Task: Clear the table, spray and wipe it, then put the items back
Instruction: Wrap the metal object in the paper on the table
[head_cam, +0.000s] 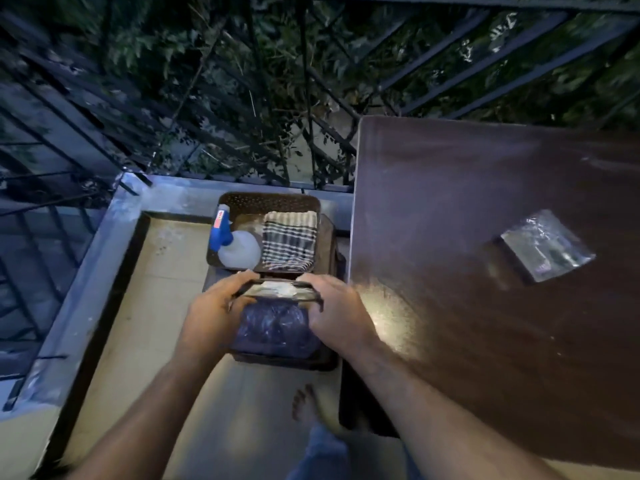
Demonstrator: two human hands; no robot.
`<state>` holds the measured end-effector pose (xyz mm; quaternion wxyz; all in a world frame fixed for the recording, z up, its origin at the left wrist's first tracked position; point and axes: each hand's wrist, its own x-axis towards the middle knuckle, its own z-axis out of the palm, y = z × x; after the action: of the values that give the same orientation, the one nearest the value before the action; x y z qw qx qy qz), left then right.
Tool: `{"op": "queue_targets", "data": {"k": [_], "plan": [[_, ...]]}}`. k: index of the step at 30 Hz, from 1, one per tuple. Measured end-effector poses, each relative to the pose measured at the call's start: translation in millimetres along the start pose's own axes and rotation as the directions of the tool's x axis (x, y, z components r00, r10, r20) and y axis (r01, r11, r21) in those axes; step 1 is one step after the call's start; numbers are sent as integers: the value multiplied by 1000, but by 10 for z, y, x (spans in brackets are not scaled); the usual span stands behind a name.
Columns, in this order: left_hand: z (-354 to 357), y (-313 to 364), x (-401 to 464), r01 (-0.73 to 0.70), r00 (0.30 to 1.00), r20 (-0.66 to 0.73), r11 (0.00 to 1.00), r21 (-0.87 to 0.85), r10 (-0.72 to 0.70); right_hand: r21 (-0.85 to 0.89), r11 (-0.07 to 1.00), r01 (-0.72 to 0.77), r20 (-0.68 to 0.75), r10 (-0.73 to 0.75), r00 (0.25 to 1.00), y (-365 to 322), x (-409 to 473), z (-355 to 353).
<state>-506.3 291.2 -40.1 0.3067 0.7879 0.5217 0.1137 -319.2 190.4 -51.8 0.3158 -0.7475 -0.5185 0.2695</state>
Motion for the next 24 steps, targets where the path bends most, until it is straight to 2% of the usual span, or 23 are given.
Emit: {"op": "queue_targets", "data": {"k": [6,12,17,24], "plan": [[141,-641,171,90,996,-2,996,24,-89,4,993,-119,23,119,993,13,193,658],[419,-1166,469,119,991,62,993,13,-120,-60,980,-190,162,197,967,197,447,1145],[586,-1431,682,128,990,56,992,-18,-127,-117,970,-211,222,233,947,350,681,1342],[755,-1585,835,231,968,112,971,-55,-224,-176,951,-253,239,290,927,431,814,1483]]}}
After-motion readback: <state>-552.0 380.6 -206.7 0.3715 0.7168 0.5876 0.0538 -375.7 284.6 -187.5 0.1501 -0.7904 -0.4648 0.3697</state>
